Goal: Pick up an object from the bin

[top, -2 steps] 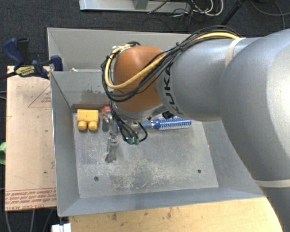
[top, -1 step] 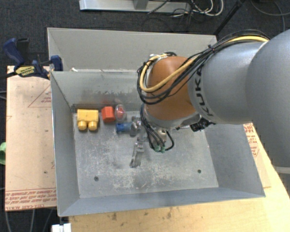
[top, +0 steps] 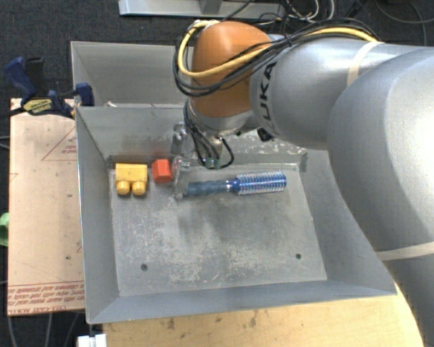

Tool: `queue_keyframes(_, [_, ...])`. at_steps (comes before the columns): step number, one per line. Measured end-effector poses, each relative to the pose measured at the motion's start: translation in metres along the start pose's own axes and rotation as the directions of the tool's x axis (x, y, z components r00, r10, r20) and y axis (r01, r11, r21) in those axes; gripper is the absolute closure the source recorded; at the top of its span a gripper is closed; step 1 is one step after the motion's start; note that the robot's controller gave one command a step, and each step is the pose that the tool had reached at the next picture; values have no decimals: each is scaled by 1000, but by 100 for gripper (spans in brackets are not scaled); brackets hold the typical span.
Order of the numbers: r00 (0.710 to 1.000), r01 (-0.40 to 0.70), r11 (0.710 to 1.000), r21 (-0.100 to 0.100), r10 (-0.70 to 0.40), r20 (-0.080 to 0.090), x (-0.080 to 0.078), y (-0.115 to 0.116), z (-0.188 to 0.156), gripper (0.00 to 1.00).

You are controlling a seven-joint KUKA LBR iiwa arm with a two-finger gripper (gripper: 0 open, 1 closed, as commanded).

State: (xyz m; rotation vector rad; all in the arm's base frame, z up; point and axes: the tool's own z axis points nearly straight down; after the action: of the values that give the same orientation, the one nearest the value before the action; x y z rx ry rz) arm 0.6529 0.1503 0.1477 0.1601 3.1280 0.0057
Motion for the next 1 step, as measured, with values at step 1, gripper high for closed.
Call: queue_keyframes(1, [955, -297, 955, 8, 297, -7, -1, -92, 18, 0])
